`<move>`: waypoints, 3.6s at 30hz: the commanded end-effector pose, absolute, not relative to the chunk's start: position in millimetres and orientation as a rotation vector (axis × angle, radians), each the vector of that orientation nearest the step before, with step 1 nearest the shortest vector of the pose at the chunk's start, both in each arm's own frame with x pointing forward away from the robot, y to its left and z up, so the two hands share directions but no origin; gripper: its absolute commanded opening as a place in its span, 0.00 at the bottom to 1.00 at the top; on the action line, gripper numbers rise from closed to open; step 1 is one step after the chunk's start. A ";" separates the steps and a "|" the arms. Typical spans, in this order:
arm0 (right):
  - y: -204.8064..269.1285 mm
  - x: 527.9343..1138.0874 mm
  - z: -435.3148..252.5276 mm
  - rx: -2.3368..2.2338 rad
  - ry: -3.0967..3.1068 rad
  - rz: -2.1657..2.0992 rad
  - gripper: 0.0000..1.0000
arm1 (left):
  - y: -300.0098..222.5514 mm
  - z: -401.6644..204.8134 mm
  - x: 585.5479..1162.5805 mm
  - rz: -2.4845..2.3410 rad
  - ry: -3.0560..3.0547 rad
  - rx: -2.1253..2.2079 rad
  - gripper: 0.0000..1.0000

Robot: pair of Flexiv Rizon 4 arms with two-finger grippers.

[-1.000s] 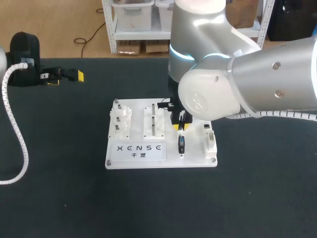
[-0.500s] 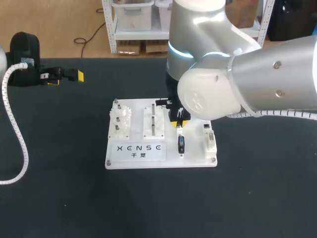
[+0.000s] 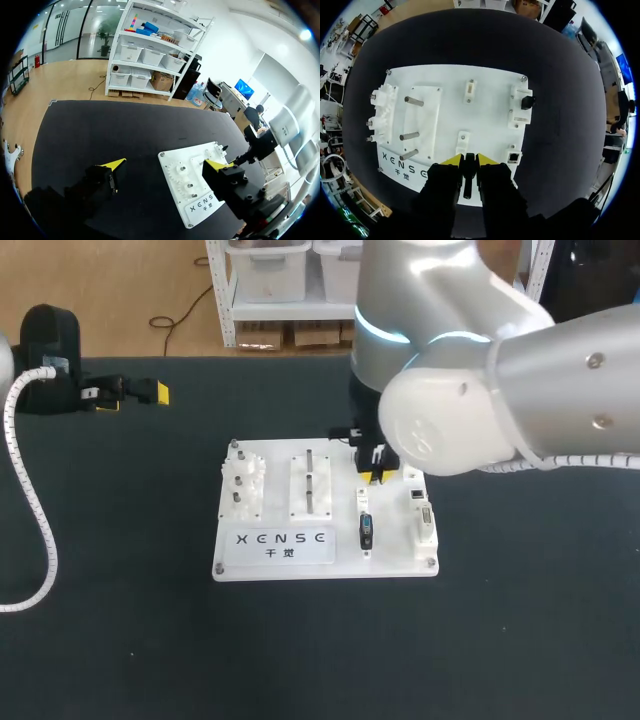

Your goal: Insert the USB connector, Ethernet cable, and multi-pin plug into their matching sockets one by one.

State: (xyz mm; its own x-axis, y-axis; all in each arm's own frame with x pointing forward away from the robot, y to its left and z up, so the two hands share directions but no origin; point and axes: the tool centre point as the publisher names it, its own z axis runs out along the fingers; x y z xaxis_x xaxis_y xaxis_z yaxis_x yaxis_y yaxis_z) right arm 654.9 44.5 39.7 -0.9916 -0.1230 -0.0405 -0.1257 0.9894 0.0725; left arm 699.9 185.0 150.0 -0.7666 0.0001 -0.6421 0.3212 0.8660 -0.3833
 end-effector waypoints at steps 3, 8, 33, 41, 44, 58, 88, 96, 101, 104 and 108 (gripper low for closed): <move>26.0 649.5 38.8 -0.150 3.079 0.109 0.00 | 184.9 150.0 699.9 -0.636 2.374 0.231 1.00; 14.0 649.3 37.0 -0.117 3.082 0.079 0.00 | 184.9 150.0 699.9 -0.636 2.374 0.231 1.00; -10.4 653.8 19.7 0.000 3.111 0.005 0.00 | 184.9 150.0 699.9 -0.636 2.374 0.231 1.00; -12.7 652.9 16.4 0.011 3.121 -0.006 0.00 | 184.9 150.0 699.9 -0.636 2.374 0.231 1.00; -12.7 652.8 16.2 0.013 3.123 -0.006 0.00 | 184.9 150.0 699.9 -0.636 2.374 0.231 1.00; -14.3 651.0 16.6 0.024 3.125 0.002 0.00 | 184.9 150.0 699.9 -0.636 2.374 0.231 1.00; -23.1 648.5 -5.1 0.096 3.191 -0.055 0.00 | 184.9 150.0 699.9 -0.636 2.374 0.231 1.00; -22.6 649.0 -5.4 0.091 3.193 -0.055 0.02 | 184.9 150.0 699.9 -0.636 2.374 0.231 1.00; -17.7 652.4 11.9 0.069 3.139 -0.047 1.00 | 184.9 150.0 699.9 -0.636 2.374 0.231 1.00; -13.6 654.0 27.4 0.055 3.103 -0.015 1.00 | 184.9 150.0 699.9 -0.636 2.374 0.231 1.00; -7.0 654.5 45.4 0.035 3.068 0.008 1.00 | 184.9 150.0 699.9 -0.636 2.374 0.231 1.00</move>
State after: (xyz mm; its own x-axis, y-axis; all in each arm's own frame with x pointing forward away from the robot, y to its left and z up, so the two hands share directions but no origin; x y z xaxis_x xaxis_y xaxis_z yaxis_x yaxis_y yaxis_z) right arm 666.4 -3.6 32.3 -0.9990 0.0221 -0.0377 0.0220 0.9998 0.0018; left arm 699.9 185.0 149.9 -0.7666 0.0001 -0.6421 0.3212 0.8660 -0.3833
